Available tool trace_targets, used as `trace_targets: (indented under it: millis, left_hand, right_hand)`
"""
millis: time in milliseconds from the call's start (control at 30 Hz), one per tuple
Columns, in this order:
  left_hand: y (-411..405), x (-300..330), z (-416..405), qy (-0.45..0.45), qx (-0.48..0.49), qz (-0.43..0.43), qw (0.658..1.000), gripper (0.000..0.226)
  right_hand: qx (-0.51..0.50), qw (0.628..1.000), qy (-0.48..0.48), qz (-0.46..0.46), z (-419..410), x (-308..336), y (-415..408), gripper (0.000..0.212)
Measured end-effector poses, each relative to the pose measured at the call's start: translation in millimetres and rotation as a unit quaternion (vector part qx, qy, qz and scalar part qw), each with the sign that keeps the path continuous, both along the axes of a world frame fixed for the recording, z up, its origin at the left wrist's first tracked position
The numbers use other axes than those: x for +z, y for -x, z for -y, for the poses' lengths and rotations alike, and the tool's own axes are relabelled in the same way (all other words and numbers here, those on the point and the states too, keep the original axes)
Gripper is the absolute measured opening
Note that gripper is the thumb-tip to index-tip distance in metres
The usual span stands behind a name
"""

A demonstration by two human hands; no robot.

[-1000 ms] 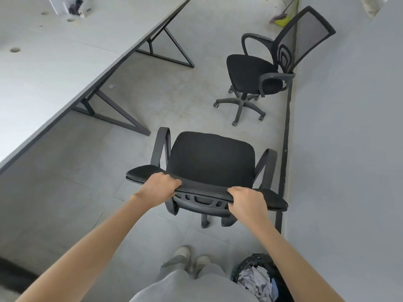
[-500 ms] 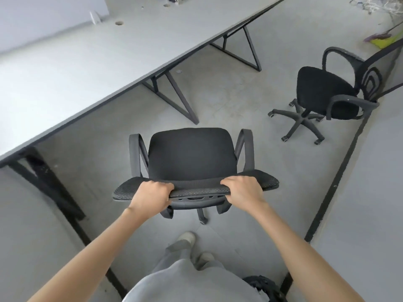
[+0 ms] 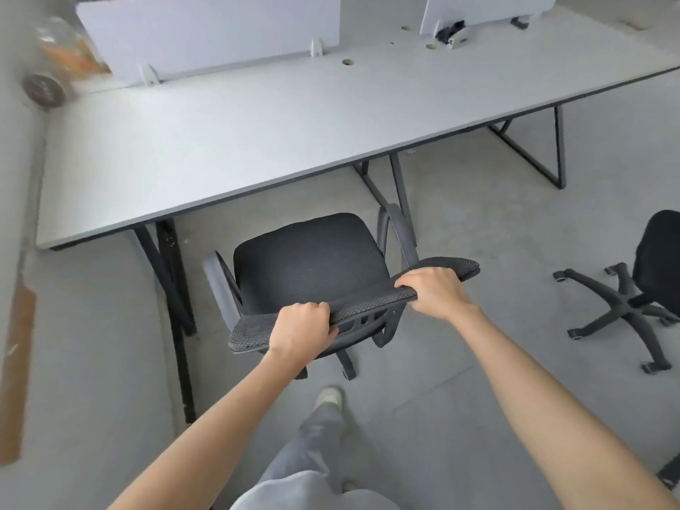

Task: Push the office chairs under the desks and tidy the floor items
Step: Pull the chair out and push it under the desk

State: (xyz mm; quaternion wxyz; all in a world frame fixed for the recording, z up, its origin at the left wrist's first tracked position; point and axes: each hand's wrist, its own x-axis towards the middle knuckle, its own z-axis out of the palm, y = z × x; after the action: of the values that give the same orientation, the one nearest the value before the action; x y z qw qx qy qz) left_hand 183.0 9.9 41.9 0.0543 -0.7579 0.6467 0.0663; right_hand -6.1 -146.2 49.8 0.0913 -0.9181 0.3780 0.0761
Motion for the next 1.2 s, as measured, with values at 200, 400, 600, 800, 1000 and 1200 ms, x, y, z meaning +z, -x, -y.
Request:
trace_targets:
  millis: [200,400,600,800,1000,1200]
  left_hand:
    - [-68.6,-4.7,52.4,0.013,0.088,0.004,0.996,0.028]
    - [-134.1,-5.4,96.3,0.031,0.206,-0.037,0.977,0.021]
    - [-176.3,-8.5,131.9,0.038,0.274,-0.044,0.960,0.017]
    - [-188.8,-13.6,153.1,0.030,0.312,-0.035,0.949,0.018]
    - [-189.3,-5.4,159.6,0.017,0.321,-0.005,0.947,0.022]
    - [-179.9,-2.5,158.9,0.051,0.357,-0.006,0.933,0.020]
  right_hand:
    - [0.068,0.997,0.022,0.014,71.4,-11.2,-88.7,0.032]
    - [0.128,0.992,0.019,0.002,137.4,-13.1,-182.4,0.031]
    - [0.182,0.983,0.021,-0.008,185.4,-12.7,-247.3,0.032]
    - [0.213,0.977,0.014,0.013,213.1,-17.4,-267.6,0.035]
    - [0.219,0.971,0.008,0.099,217.4,-27.3,-266.2,0.031]
    - [0.245,0.966,0.005,0.079,218.6,-24.6,-265.9,0.028]
